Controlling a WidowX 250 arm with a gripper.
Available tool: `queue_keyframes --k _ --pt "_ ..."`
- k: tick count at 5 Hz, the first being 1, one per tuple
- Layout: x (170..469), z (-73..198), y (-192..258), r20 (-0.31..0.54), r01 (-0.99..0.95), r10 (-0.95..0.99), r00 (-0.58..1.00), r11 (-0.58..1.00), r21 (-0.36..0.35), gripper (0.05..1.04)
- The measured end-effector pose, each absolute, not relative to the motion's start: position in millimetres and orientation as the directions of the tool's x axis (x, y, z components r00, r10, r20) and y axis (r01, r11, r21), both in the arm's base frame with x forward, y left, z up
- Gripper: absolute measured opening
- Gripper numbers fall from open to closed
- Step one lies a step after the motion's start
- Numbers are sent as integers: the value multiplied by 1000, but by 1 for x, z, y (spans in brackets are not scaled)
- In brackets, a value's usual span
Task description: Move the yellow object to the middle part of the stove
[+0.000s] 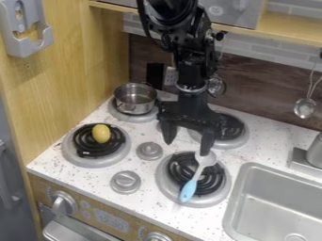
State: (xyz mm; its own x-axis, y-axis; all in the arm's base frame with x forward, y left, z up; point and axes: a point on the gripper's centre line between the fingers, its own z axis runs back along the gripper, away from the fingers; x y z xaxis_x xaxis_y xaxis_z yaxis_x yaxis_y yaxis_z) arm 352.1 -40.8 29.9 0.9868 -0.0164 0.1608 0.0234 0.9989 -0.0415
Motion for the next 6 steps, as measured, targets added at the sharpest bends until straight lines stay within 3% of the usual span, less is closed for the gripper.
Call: queue_keyframes --k 1,6 --pt "347 18 -40 123 21 -16 992 999 -43 999" --pt "380 -5 134 150 -273 276 949 961 -42 999"
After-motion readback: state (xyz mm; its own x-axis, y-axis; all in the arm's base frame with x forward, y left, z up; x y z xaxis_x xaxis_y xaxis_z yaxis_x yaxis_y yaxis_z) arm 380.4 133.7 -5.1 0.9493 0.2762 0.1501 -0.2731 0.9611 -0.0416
